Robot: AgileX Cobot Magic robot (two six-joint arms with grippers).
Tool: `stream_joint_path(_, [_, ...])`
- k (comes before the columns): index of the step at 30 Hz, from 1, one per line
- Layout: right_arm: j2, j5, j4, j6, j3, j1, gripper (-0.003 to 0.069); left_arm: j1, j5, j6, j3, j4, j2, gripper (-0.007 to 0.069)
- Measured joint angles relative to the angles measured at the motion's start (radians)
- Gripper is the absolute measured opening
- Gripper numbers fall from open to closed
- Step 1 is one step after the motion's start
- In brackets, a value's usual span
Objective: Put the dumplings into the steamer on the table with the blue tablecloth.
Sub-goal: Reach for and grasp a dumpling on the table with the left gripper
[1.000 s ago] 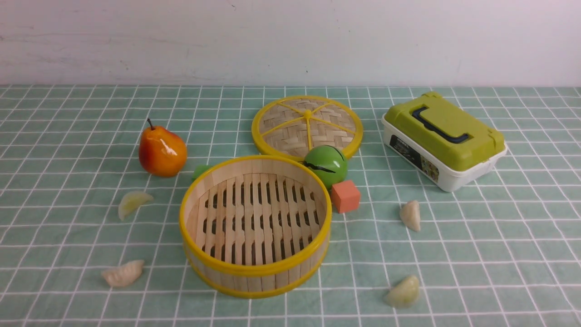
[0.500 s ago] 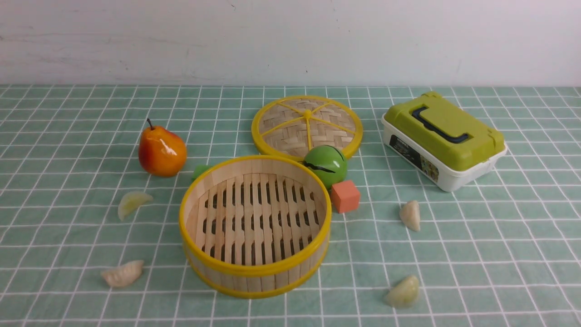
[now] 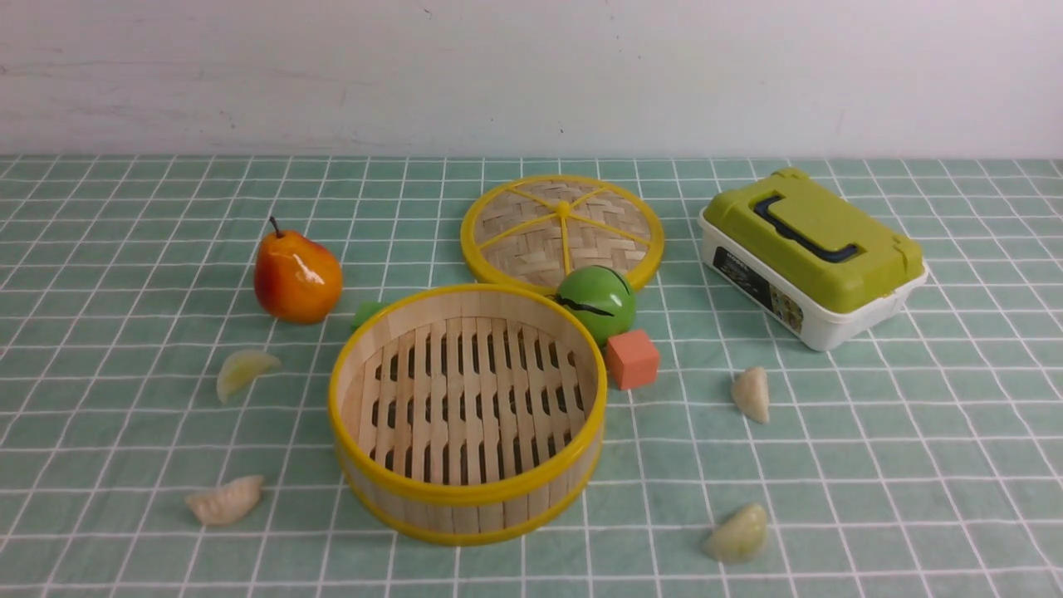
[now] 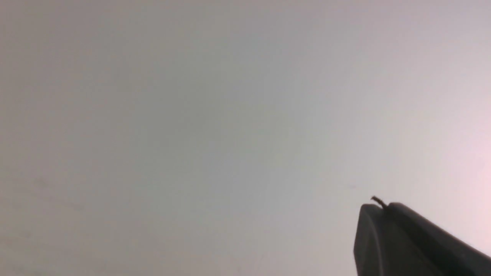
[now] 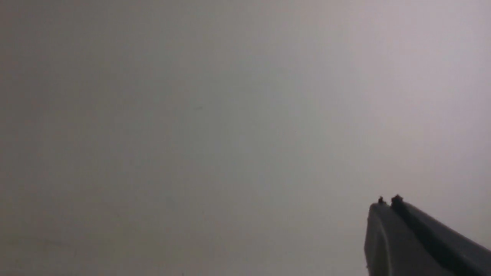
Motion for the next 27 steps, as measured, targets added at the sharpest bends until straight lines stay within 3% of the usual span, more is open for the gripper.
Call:
stream_joint_path(4, [0.154,0.237,0.024,0.017,-0.081,0.0,-0.0011,-0.01,0.141,-0.077,-0.045,0.011,0.222,-0.0014])
stream_joint_path(8, [0.309,0.518,0.046,0.05,-0.206,0.0,-0.0008,-0.098,0.465,-0.122,-0.138,0.011,0.404,-0.0014])
stream_joint_path(11, [0.425,0.674,0.069,-0.027,-0.282,0.005,-0.0007,-0.186,0.69,-0.035,-0.224,0.009,0.535,-0.0014])
stream_joint_path(16, [0.606,0.747,0.172,-0.209,-0.356,0.09,-0.0004,-0.251,0.917,0.135,-0.355,-0.041,0.758,-0.0014])
stream_joint_path(25, [0.888,0.931,0.422,-0.497,-0.45,0.285,-0.0002,-0.257,0.965,0.273,-0.626,-0.049,1.105,-0.0011])
stream_joint_path(27, [0.919,0.957,0.465,-0.561,-0.458,0.308,-0.0001,-0.257,0.98,0.302,-0.707,-0.046,1.19,0.0021])
